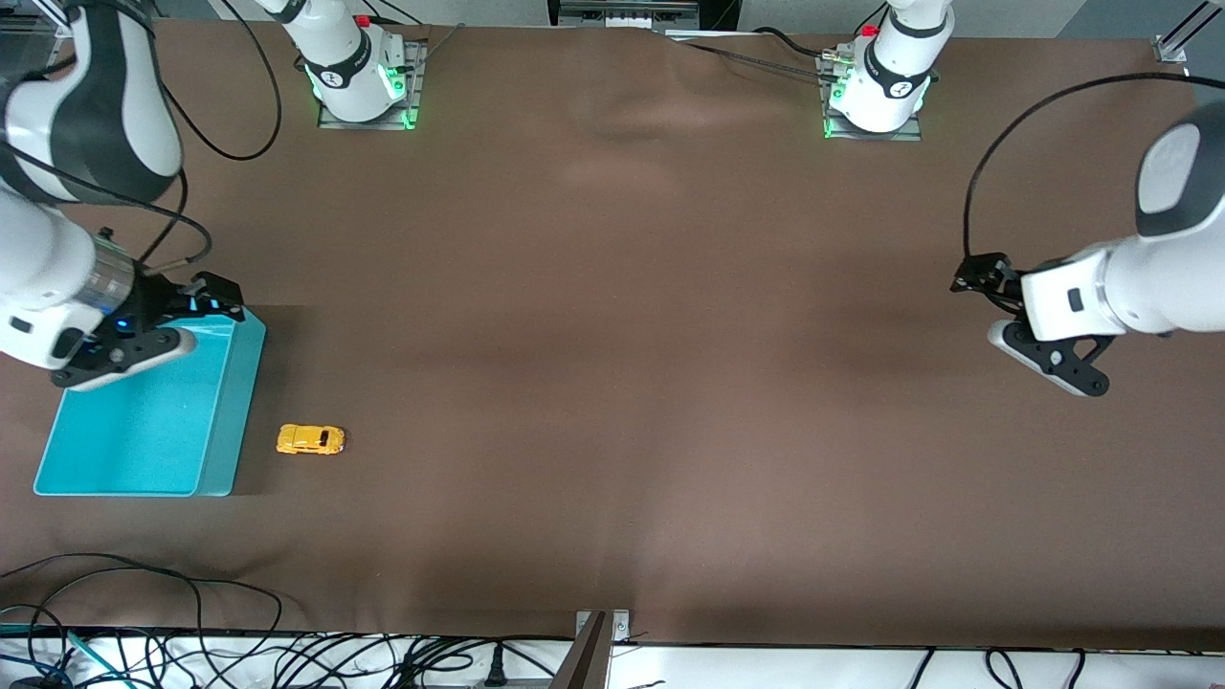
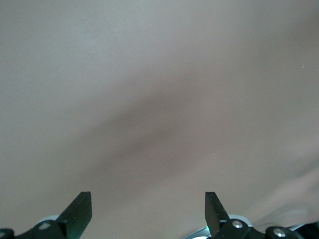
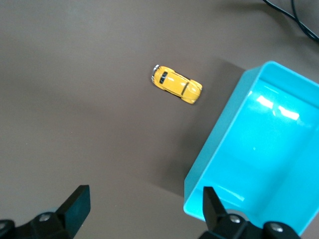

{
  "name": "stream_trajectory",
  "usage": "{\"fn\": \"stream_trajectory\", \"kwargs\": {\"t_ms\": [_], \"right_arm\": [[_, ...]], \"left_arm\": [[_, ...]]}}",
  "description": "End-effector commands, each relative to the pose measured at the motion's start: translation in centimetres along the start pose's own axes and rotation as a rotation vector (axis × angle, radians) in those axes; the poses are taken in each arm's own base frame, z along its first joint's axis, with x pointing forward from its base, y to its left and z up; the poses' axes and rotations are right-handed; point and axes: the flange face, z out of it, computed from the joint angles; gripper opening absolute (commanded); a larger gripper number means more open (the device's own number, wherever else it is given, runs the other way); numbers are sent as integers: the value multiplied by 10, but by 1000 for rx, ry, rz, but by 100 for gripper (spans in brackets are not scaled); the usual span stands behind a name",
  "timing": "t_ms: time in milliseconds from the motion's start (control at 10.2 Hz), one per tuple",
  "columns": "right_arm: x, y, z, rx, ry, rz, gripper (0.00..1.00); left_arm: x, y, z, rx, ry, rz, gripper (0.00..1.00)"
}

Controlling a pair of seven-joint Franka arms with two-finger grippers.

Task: Wind up and store yellow beetle car
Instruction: 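Lower the right gripper over the yellow car beside the bin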

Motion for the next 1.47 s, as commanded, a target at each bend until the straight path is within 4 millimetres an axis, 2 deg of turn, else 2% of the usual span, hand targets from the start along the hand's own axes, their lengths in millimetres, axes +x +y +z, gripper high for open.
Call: {"fn": "stream_trajectory", "kwargs": {"t_ms": [0,196,491,786,884,982,1080,1179,1277,1375], "right_arm": [[13,5,22,-27,18,-168,100],[22,11,49,-54,54,-331,100],[36,25,91,-82,80,-522,100],[46,43,143,-104,105,-641,100],[49,45,157,-112,111,-676,100],[52,44,169,-117,115,-695,100],[55,44,182,-118,117,-705,100],[57,43,191,-119,118,-720,100],[58,43,202,-123,120,-736,100],[60,42,213,-124,121,-753,100]], "left_arm": [[-9,4,-13,21,2,-61,100],[-12,-1,-30,27,45,-276,100],[-11,4,-34,28,60,-302,100],[-12,4,-36,32,66,-316,100],[-13,17,-43,60,102,-305,100],[-18,37,-37,117,126,-311,100],[-29,47,-29,110,163,-324,100],[-41,39,-20,60,183,-364,100],[-46,50,-16,77,197,-359,100],[-47,51,-15,79,201,-360,100]]}}
